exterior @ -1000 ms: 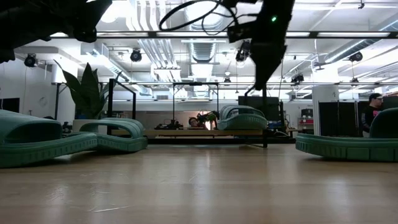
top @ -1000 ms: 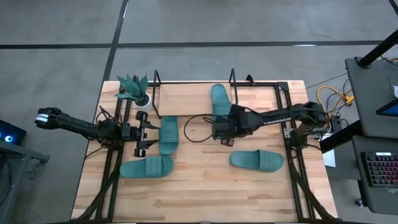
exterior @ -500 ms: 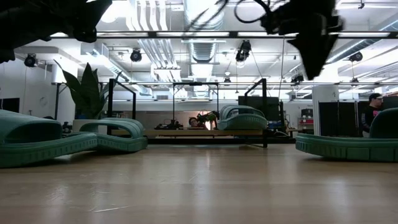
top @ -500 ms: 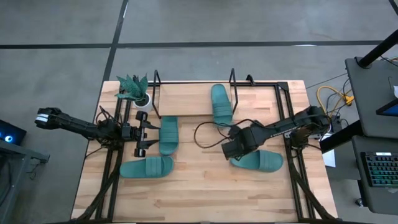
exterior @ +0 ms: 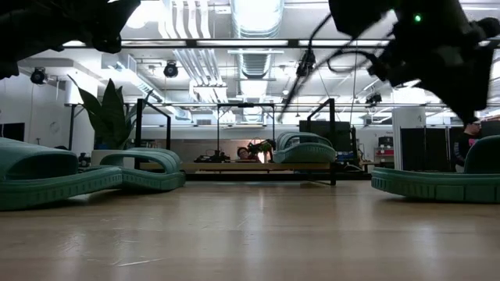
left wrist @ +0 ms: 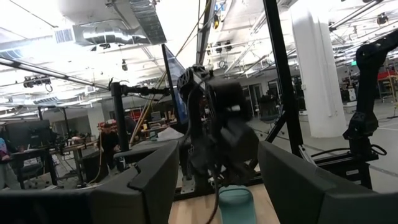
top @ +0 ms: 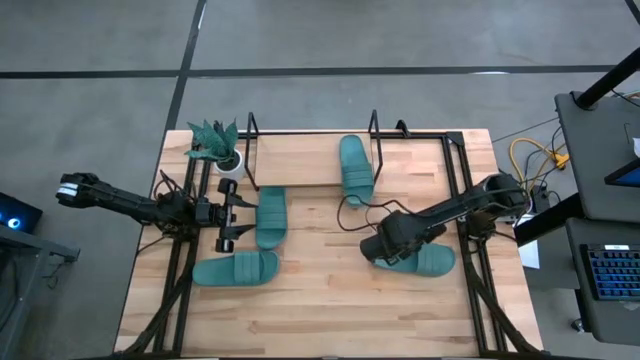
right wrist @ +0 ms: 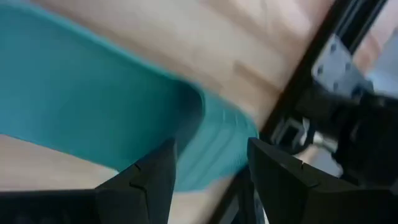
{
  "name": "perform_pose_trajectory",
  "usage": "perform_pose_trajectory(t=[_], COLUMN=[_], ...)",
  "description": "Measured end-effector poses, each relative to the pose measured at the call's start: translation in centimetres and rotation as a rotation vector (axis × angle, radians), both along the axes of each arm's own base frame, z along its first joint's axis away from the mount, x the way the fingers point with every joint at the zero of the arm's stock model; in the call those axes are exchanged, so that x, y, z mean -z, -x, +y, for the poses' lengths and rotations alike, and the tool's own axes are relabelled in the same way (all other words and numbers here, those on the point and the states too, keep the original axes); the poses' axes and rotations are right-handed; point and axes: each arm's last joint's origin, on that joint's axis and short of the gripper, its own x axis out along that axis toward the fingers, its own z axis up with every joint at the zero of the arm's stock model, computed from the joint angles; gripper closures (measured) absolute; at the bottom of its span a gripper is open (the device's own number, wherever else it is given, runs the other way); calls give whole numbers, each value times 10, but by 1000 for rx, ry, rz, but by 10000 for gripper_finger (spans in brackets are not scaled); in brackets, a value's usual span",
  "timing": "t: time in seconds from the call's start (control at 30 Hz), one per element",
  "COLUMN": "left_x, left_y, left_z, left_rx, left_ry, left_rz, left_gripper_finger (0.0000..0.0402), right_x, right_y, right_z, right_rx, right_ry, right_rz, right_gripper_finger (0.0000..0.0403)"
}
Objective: Pick and place slides into the shelf
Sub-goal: Put the green slipper on the shelf
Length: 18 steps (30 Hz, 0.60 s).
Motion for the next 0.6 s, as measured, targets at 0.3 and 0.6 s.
perform_pose_trajectory(t=[0.3,0.6], left_x=[0,0], left_y=[0,0], left_z=[0,0], left_rx=[0,0], left_ry=[0,0], left_rz=[-4,-2], left_gripper_finger=[198,198], right_x=[24,39], right_y=[-5,-9], right_z=[2,3], right_rx=[20,34], right_ry=[0,34], right_rz=[88,140], right_gripper_finger=[216,216])
